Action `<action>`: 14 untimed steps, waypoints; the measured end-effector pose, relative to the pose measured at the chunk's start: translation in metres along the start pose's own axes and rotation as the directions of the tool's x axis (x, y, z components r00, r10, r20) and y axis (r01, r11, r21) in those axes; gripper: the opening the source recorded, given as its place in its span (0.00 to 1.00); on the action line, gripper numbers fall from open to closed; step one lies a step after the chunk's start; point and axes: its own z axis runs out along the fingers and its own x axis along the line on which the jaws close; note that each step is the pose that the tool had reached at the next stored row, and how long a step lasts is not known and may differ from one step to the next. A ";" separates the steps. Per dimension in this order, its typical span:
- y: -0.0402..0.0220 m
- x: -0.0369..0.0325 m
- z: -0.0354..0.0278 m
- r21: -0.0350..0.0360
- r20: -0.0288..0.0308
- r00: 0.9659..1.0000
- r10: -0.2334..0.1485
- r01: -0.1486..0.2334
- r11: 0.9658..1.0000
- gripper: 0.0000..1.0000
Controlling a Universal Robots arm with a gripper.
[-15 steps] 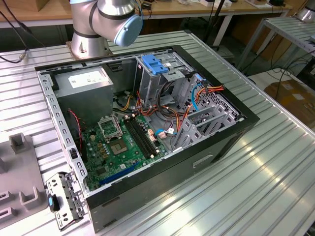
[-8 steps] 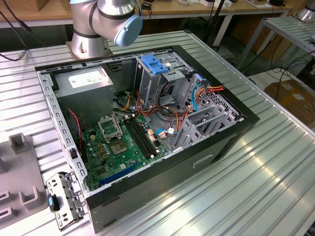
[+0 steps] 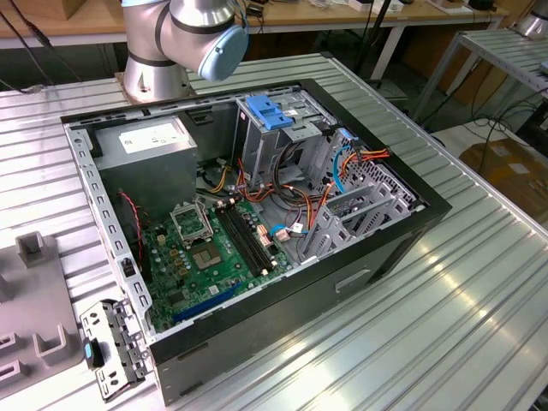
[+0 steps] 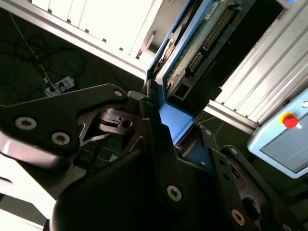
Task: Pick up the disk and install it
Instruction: 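Pick up the disk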
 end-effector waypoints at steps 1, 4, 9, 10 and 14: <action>0.0001 0.0000 -0.0034 0.000 0.000 1.000 0.000 0.000 1.000 0.37; 0.0001 0.0000 -0.0131 0.000 0.000 1.000 0.000 0.000 1.000 0.37; 0.0003 0.0000 -0.0309 0.000 0.000 1.000 0.000 0.000 1.000 0.37; 0.0003 0.0000 -0.0326 0.000 0.000 1.000 0.000 0.000 1.000 0.37; 0.0001 -0.0001 -0.0325 0.000 0.000 1.000 0.000 0.000 1.000 0.37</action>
